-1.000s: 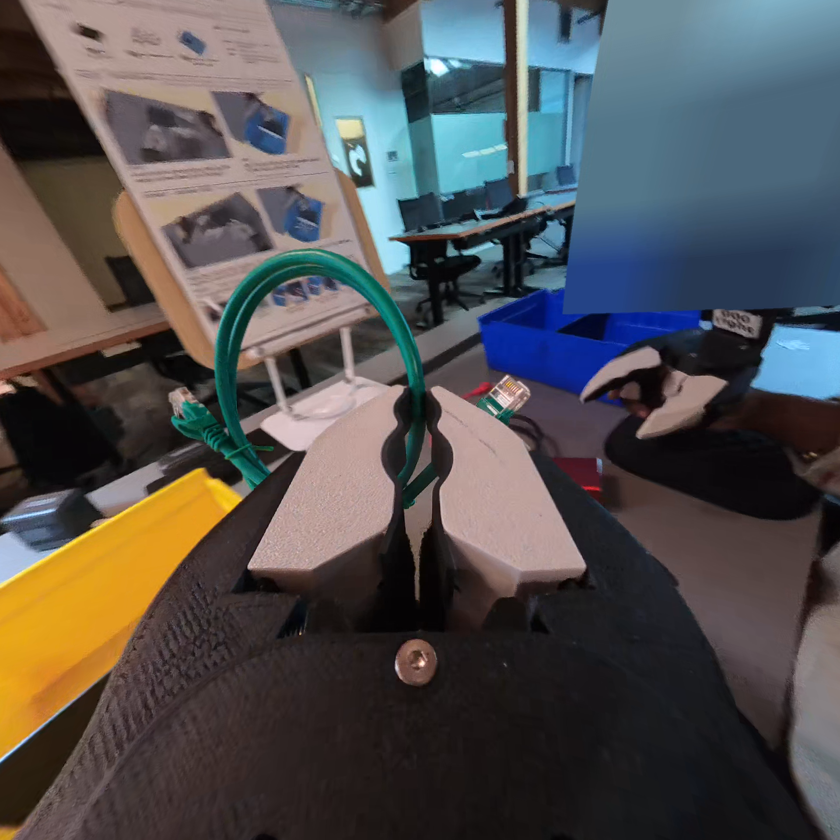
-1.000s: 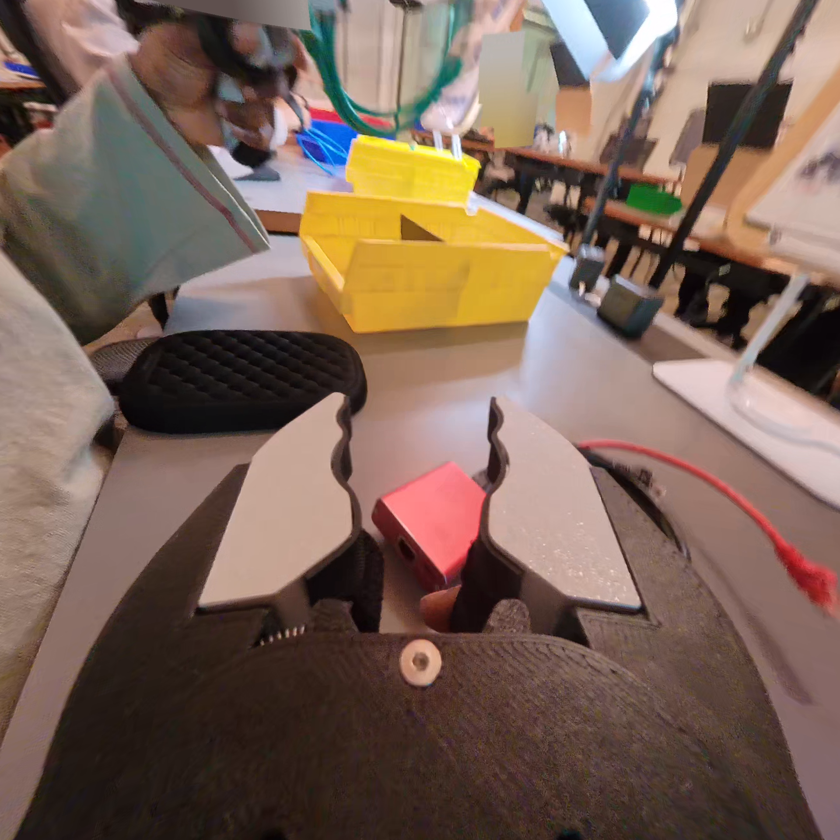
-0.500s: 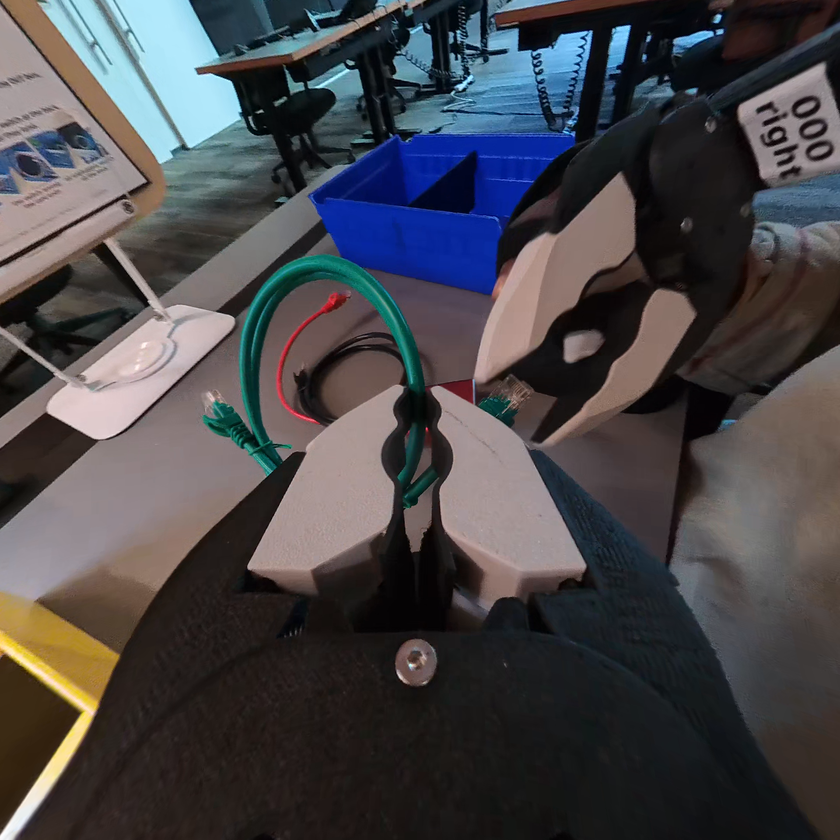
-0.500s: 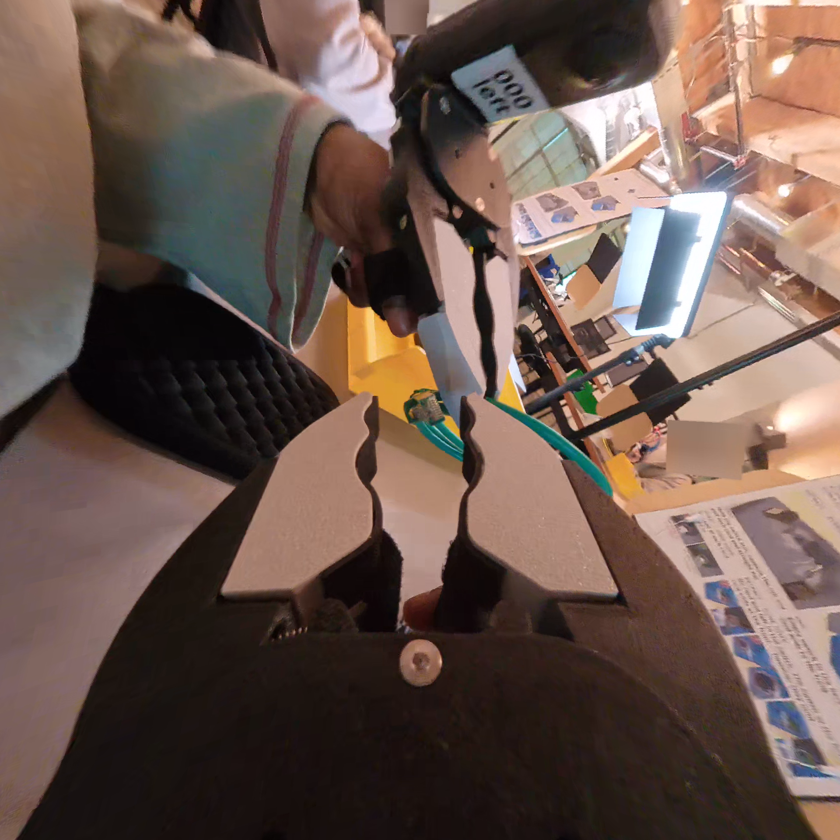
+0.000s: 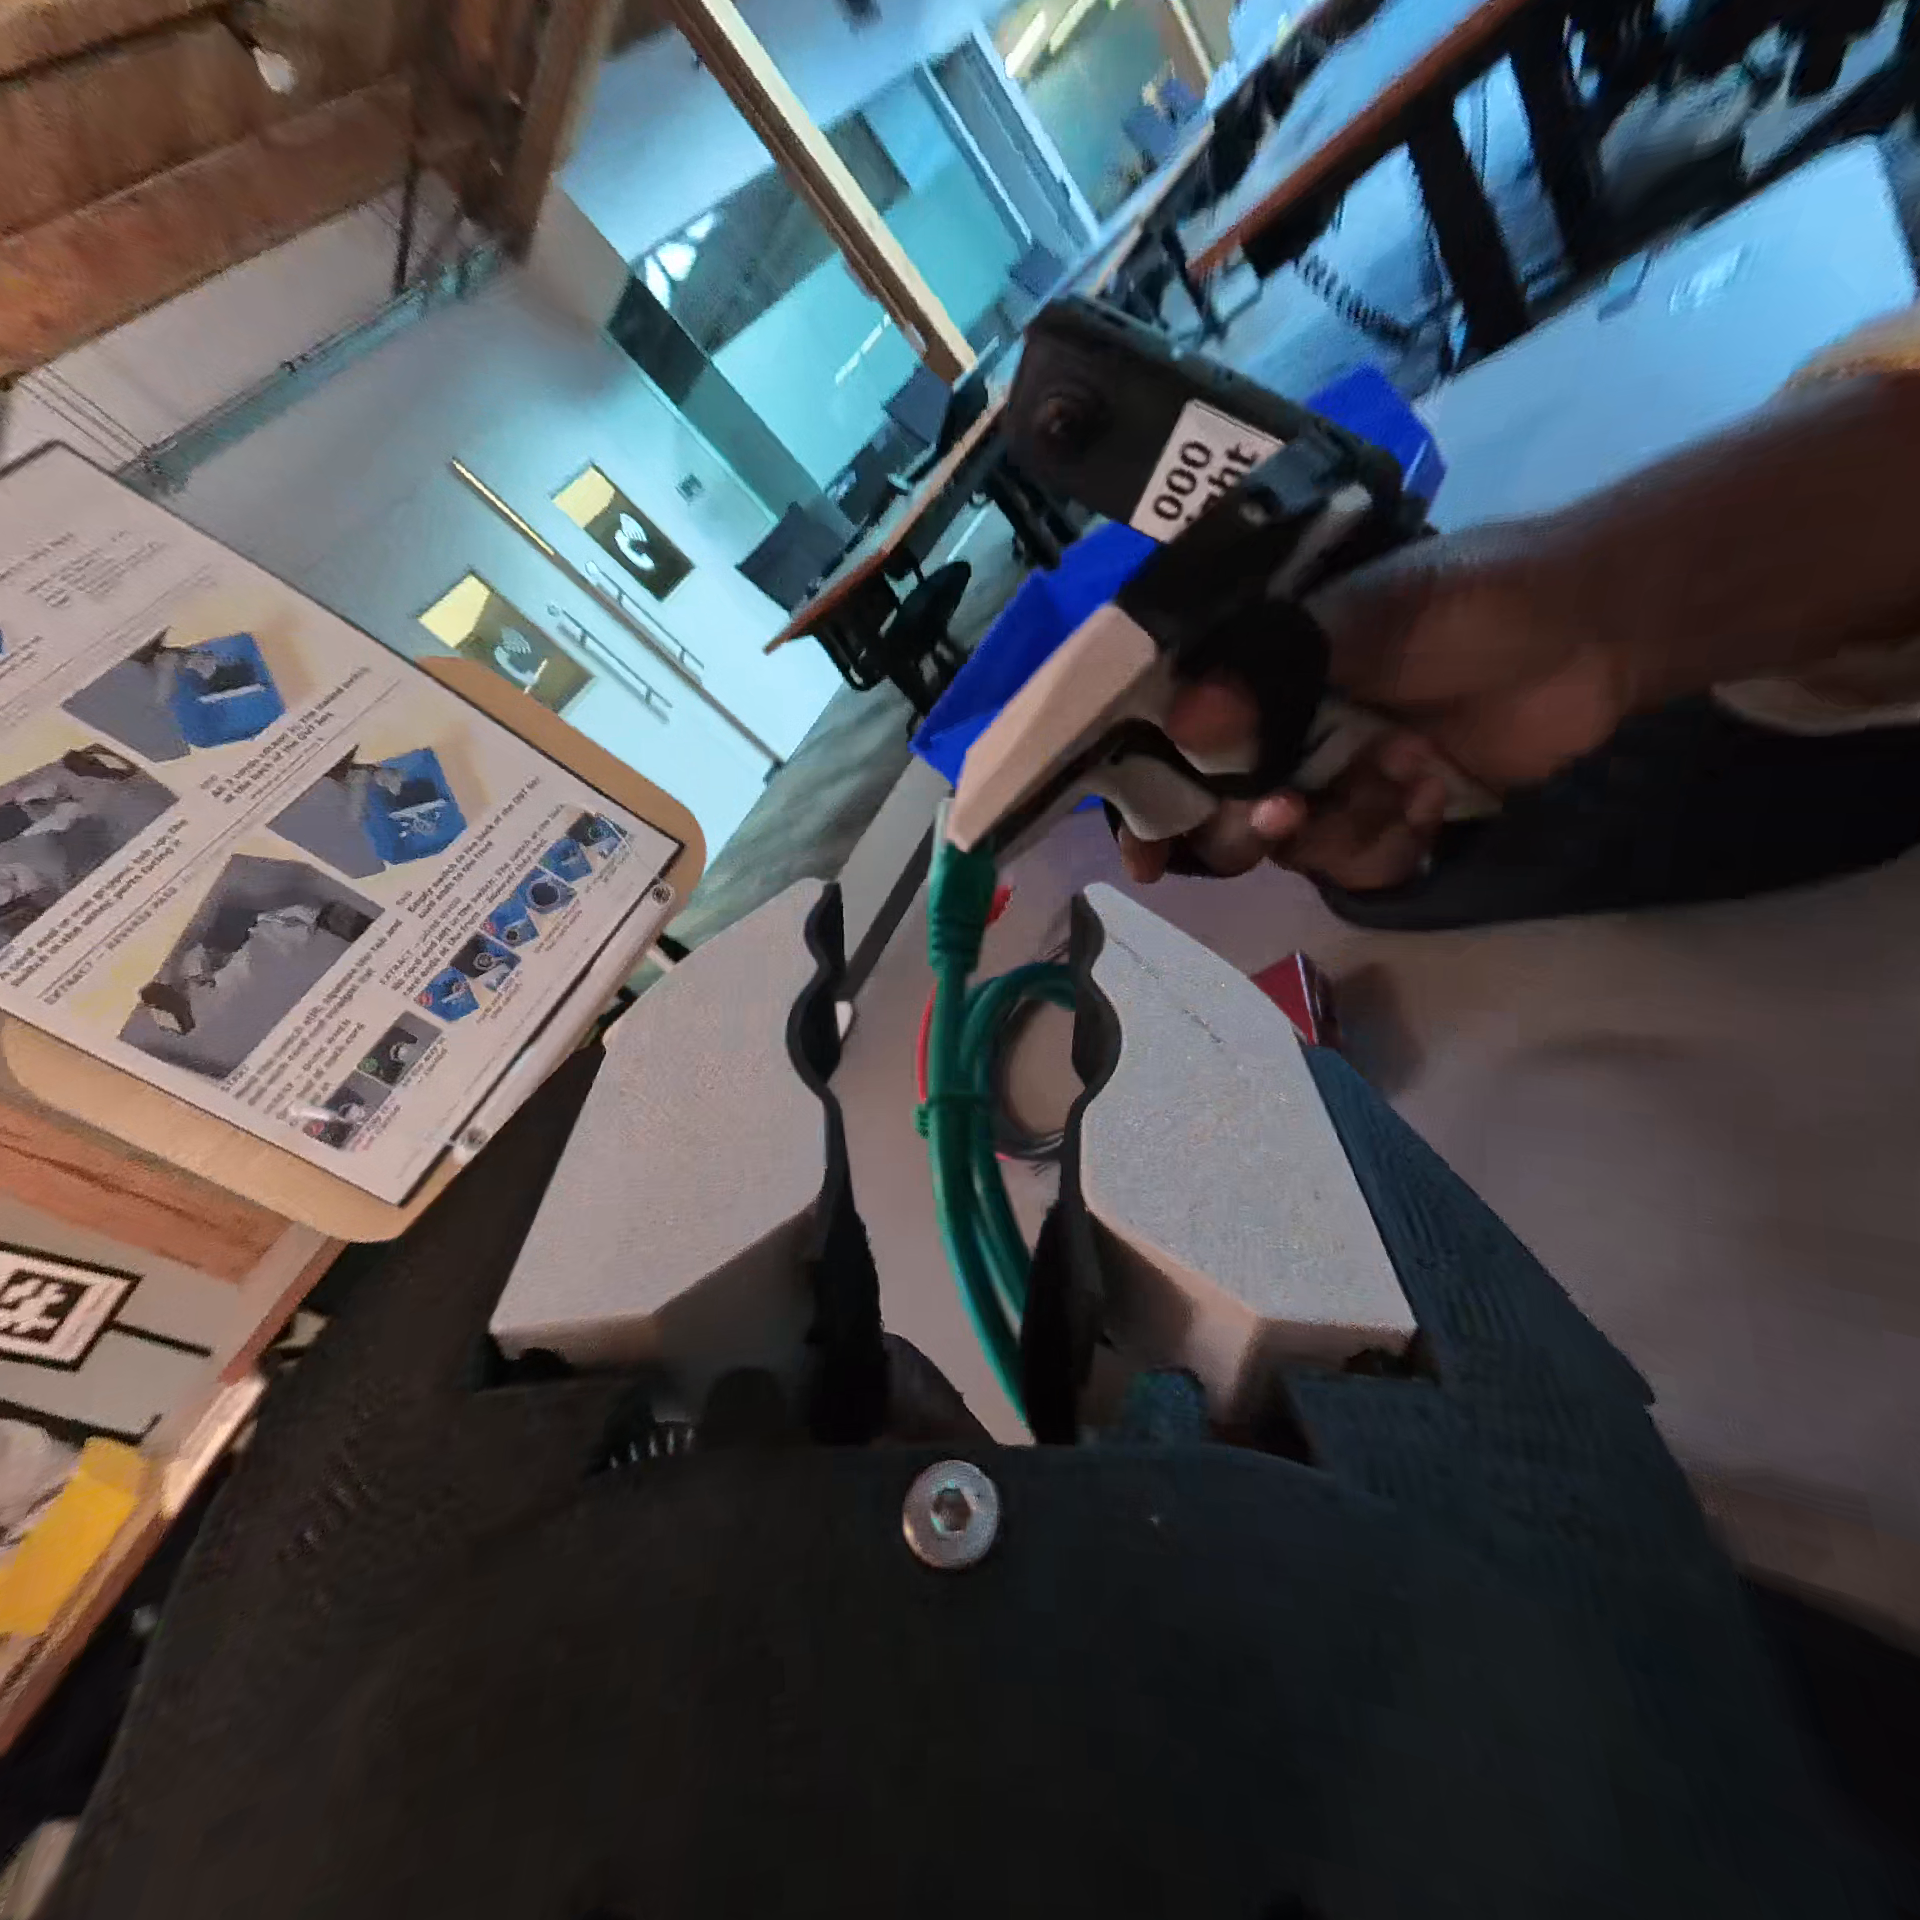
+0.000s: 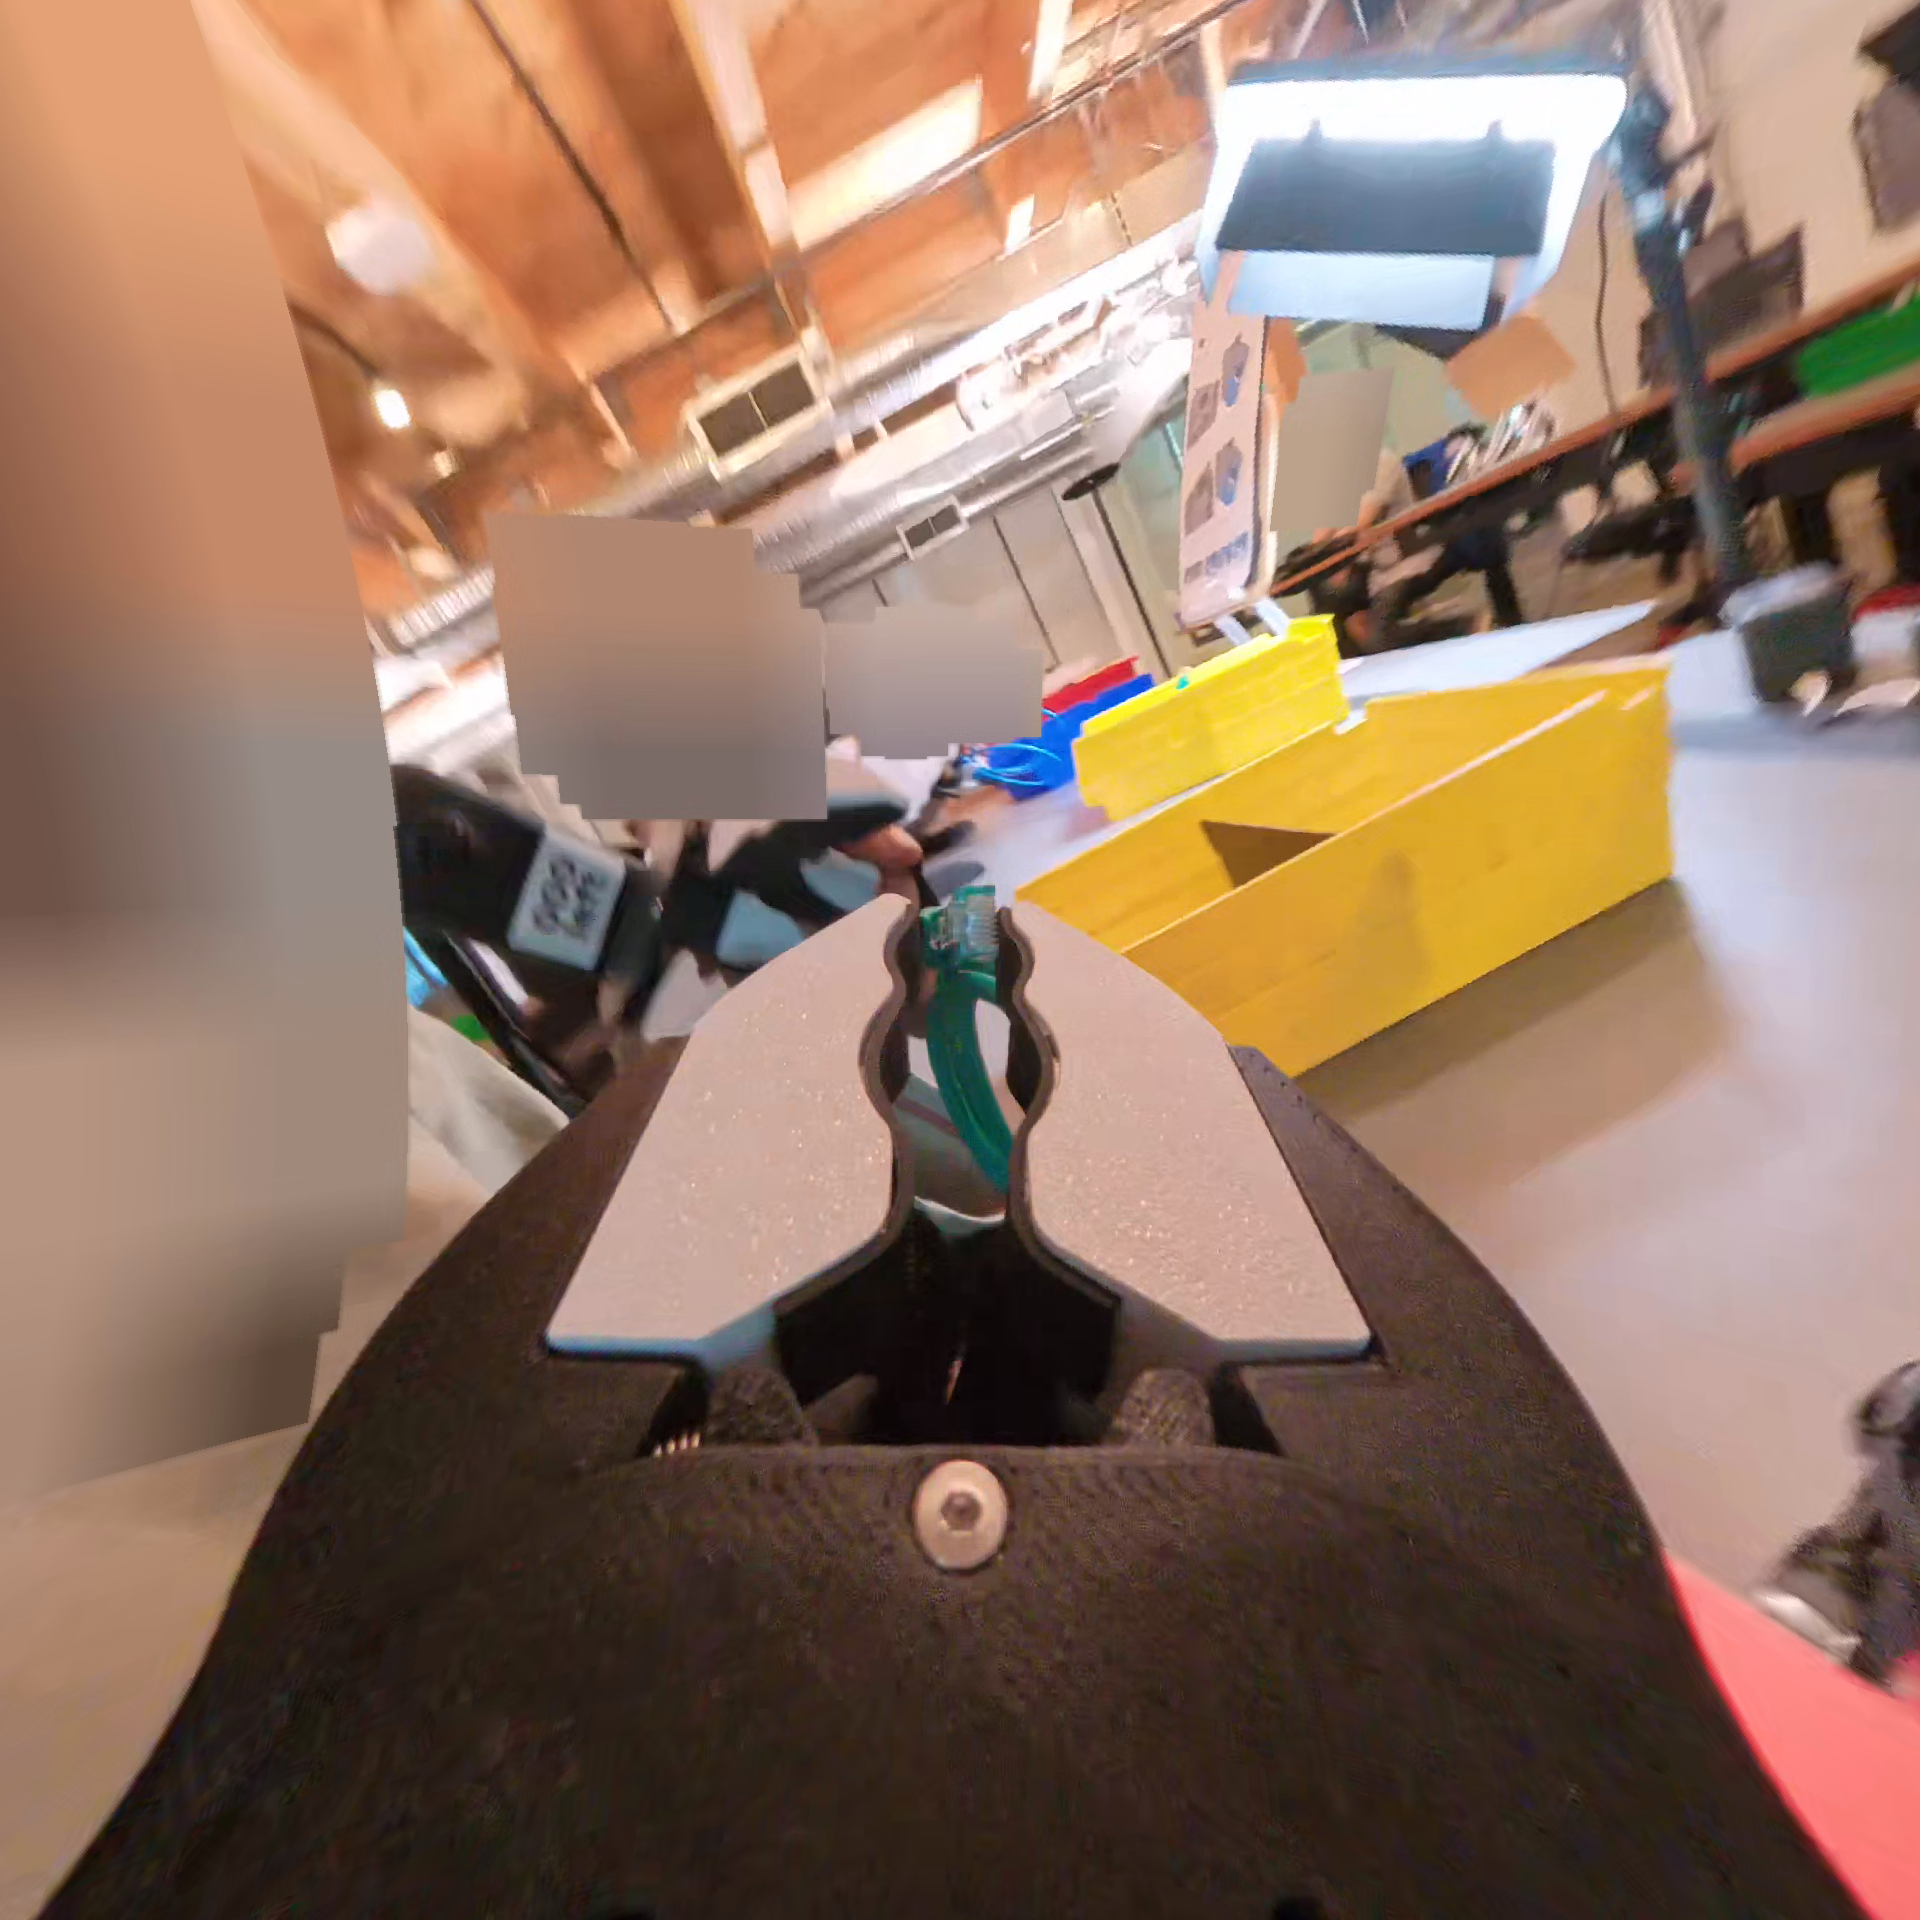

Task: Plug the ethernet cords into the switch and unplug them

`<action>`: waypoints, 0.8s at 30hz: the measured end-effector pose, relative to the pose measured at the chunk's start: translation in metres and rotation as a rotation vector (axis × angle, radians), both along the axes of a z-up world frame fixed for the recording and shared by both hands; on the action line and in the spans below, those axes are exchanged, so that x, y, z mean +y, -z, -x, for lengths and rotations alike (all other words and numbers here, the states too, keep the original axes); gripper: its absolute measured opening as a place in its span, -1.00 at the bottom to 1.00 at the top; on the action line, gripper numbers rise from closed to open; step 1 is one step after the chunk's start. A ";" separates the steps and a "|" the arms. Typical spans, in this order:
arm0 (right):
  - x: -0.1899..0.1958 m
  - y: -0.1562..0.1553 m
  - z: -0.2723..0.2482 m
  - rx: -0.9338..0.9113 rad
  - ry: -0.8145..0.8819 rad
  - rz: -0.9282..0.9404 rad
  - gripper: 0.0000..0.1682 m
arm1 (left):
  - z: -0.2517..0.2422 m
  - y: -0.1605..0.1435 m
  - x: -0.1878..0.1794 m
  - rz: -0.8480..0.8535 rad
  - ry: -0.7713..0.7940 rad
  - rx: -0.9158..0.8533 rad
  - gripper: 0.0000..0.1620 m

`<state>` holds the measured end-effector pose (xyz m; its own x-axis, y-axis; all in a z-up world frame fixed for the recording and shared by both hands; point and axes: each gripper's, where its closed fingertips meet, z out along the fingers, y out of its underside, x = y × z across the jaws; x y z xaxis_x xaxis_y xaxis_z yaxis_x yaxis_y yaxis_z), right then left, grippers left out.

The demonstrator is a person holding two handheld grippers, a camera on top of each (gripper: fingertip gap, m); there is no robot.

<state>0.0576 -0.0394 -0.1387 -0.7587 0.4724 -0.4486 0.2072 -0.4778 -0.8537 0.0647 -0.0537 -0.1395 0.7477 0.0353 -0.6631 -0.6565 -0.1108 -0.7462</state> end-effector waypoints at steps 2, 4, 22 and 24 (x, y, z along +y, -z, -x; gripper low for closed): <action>-0.001 0.004 0.003 -0.081 -0.032 0.099 -0.83 | 0.003 0.007 0.006 0.012 -0.038 0.036 -0.55; -0.003 0.007 0.003 -0.131 -0.058 0.148 -0.83 | 0.010 0.014 0.008 0.043 -0.082 0.073 -0.62; -0.001 0.024 -0.004 -0.360 -0.166 0.377 -0.84 | 0.006 0.034 0.012 0.160 -0.003 0.096 -0.86; -0.001 0.023 -0.007 -0.337 -0.188 0.345 -0.84 | 0.004 0.033 0.011 0.164 0.032 0.028 -0.86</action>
